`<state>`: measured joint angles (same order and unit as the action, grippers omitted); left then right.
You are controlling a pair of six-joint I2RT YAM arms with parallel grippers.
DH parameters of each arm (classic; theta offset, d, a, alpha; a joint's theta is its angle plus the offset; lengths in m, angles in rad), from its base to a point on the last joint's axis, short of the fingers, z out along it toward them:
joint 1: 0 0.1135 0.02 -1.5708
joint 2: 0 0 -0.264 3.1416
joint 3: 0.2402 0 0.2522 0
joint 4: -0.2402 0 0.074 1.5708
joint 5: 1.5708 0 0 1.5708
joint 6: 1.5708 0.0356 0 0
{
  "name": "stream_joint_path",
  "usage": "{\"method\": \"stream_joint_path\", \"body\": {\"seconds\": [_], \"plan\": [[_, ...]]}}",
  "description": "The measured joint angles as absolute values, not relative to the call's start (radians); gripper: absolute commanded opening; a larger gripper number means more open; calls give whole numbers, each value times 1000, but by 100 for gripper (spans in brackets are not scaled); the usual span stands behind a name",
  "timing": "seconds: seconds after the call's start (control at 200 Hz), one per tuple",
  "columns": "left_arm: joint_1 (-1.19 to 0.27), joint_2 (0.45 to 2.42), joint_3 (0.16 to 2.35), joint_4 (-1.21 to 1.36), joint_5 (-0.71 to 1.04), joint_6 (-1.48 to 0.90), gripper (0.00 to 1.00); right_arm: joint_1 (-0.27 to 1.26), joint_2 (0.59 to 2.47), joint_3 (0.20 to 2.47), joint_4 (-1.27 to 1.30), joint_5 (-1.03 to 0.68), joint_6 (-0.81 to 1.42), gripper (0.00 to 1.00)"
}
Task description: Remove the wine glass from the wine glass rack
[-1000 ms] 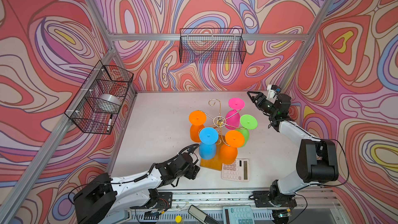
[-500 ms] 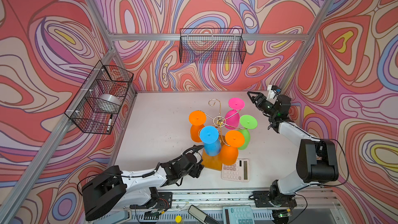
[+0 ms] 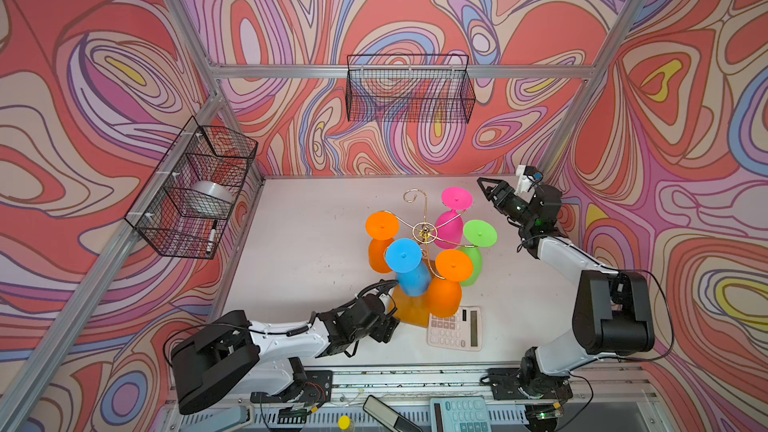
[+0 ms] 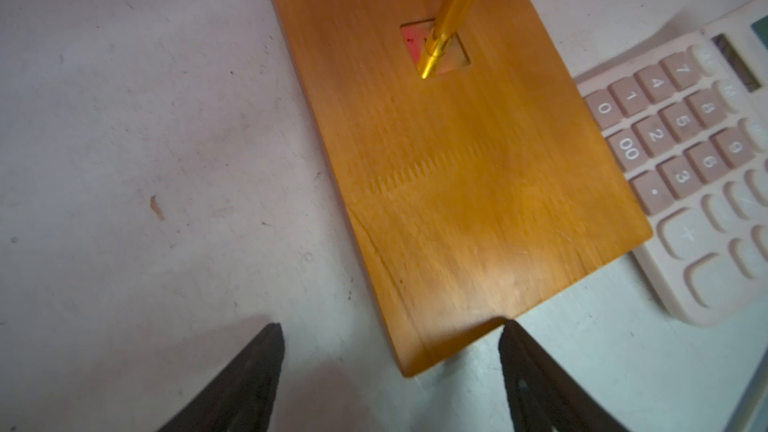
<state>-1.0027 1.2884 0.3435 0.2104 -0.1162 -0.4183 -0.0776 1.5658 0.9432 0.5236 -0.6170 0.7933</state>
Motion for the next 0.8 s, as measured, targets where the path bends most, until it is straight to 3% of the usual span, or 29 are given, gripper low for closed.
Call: {"method": "stream_joint_path", "body": {"seconds": [0.346, 0.796], "plan": [[-1000, 1356, 397, 149, -267, -412, 80, -78, 1561, 942, 524, -616, 793, 85], [-880, 1441, 449, 191, -290, -430, 81, -78, 1552, 936, 502, -613, 793, 85]]}}
